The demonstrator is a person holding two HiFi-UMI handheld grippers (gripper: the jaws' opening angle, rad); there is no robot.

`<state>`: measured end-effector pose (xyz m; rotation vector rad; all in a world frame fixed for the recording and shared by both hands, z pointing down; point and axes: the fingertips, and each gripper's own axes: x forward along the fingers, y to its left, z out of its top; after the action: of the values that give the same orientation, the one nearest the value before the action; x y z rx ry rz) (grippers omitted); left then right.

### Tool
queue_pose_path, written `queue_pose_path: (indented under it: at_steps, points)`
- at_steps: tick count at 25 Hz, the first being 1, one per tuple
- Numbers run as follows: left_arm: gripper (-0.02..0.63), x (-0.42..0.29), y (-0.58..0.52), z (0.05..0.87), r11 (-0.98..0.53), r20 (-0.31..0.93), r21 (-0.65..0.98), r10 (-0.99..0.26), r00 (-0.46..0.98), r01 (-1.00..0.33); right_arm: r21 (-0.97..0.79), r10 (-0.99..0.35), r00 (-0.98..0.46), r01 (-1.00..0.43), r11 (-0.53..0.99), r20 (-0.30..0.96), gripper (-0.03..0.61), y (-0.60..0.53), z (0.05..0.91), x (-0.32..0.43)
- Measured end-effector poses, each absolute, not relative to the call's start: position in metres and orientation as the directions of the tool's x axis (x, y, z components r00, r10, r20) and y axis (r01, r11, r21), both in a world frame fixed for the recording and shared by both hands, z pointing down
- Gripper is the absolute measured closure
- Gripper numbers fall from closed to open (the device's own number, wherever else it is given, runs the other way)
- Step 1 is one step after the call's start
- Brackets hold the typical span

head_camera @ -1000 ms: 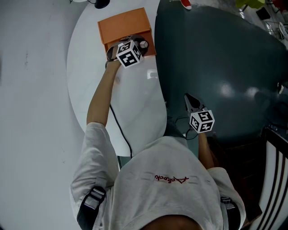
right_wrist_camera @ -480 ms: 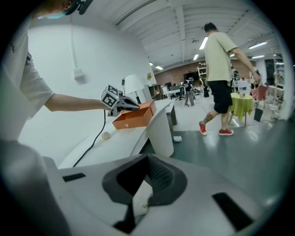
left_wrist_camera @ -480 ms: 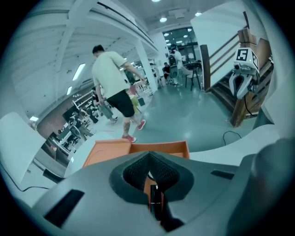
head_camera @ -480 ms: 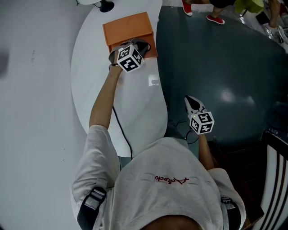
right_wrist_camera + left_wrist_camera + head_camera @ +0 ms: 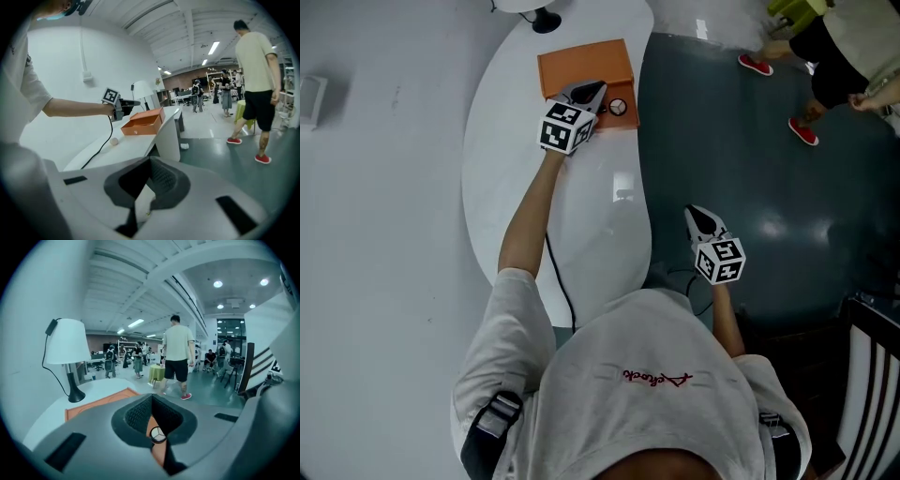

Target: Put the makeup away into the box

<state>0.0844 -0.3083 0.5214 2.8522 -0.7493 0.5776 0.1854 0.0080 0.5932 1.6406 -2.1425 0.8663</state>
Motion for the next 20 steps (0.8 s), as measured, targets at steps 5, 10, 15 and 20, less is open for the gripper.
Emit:
queue_pose_path:
  at_steps: [5, 10, 15, 20]
  points:
    - [0.604, 0.051, -0.295, 0.510, -0.848, 0.413, -0.003, -0.484, 0.771, -0.530, -0.277, -0.760, -0.342, -0.935, 0.220, 0.552, 0.558, 0.001, 0.581, 0.172]
    - [0.604, -0.013, -0.272, 0.511, -0.800, 0.437, -0.010, -0.544, 0.716, -0.601, -0.290, -0.737, -0.424, -0.904, 0.313, 0.527, 0.558, -0.010, 0.573, 0.133]
    - [0.604, -0.093, -0.247, 0.514, -0.724, 0.459, -0.006, -0.615, 0.641, -0.690, -0.297, -0.693, -0.511, -0.860, 0.415, 0.508, 0.558, -0.018, 0.567, 0.082]
    - [0.604, -0.148, -0.222, 0.520, -0.670, 0.478, 0.005, -0.650, 0.591, -0.742, -0.295, -0.655, -0.565, -0.824, 0.484, 0.502, 0.558, -0.019, 0.562, 0.044]
